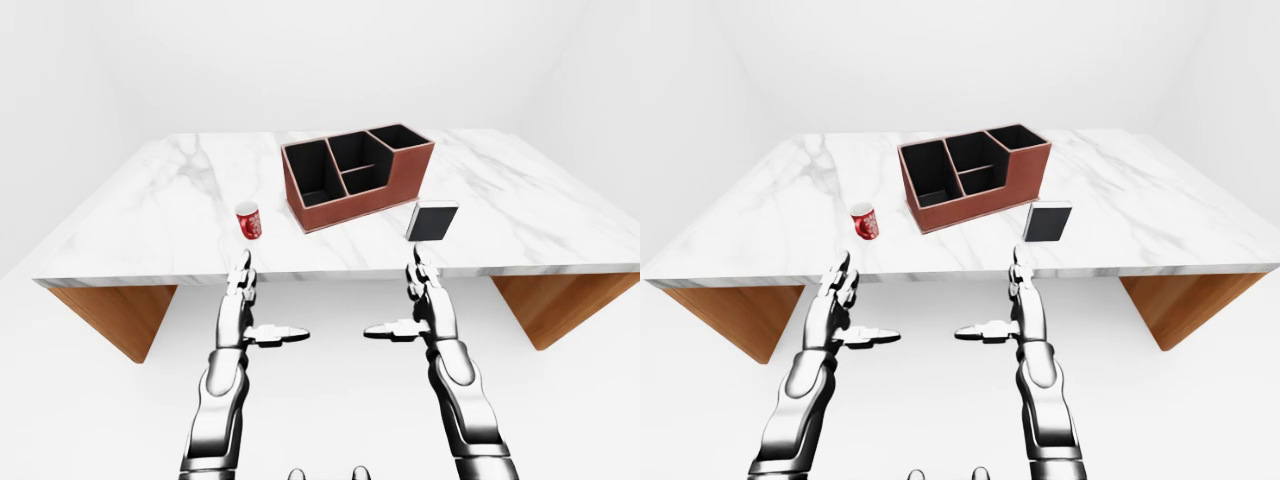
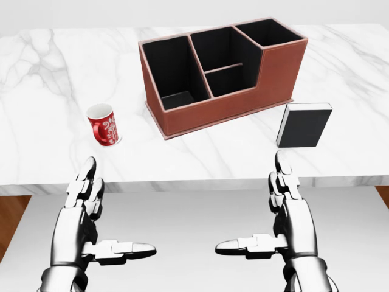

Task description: Pick up the book and place it in the back compartment of the caddy.

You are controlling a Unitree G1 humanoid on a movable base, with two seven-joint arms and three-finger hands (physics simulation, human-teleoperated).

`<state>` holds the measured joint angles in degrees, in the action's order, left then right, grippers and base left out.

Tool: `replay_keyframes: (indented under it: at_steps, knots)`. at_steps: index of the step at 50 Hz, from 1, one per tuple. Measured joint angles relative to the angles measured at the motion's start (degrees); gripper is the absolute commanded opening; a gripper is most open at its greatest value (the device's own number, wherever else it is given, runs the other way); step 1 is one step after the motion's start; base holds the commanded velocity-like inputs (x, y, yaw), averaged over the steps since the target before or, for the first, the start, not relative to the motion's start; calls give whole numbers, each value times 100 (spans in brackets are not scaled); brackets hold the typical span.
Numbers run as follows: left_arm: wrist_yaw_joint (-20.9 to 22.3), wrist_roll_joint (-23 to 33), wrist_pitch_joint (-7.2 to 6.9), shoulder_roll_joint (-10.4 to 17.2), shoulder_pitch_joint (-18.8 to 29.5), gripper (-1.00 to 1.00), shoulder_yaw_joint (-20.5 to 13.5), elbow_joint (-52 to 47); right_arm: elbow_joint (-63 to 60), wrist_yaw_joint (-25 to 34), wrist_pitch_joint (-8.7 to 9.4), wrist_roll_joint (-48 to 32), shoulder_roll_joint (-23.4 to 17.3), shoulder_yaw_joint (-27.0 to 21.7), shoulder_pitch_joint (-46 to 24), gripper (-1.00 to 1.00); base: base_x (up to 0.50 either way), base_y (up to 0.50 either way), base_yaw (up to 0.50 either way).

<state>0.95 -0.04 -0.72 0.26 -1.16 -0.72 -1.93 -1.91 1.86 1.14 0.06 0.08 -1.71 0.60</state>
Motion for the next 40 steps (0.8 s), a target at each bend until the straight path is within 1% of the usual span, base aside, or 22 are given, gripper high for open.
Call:
replay_keyframes:
  at_steps: [3, 8, 10, 13, 14, 15, 26, 34, 40]
  knots:
    - [28, -13, -12, 19, 29, 95, -41, 39, 61, 19, -39, -19, -15, -23, -14, 100, 0, 0, 0]
    - [54, -15, -148, 40, 27, 95, -66, -78, 17, 30, 5, -23, -48, -29, -7, 100, 0, 0, 0]
    - [62, -13, -243, 45, 11, 94, -68, -186, -85, 36, 82, -15, -60, -29, 11, 100, 0, 0, 0]
    - [70, -5, -428, 47, -29, 95, -63, -424, -335, 51, 273, 9, -76, -34, 44, 100, 0, 0, 0]
    - [71, 2, -428, 48, -48, 95, -58, -526, -439, 57, 354, 21, -81, -39, 56, 100, 0, 0, 0]
    - [71, 11, -428, 49, -66, 95, -53, -641, -545, 64, 386, 34, -85, -43, 70, 100, 0, 0, 0]
    - [107, 130, -428, 49, -245, 94, 1, -1943, -1701, 142, 386, 197, -123, -132, 134, 100, 0, 0, 0]
    - [143, 198, -428, 48, -316, 95, 7, -2523, -2129, 180, 386, 270, -147, -199, 114, 100, 0, 0, 0]
    - [171, 229, -428, 49, -389, 94, -26, -2793, -2361, 229, 386, 313, -168, -253, 147, 100, 49, 0, 0]
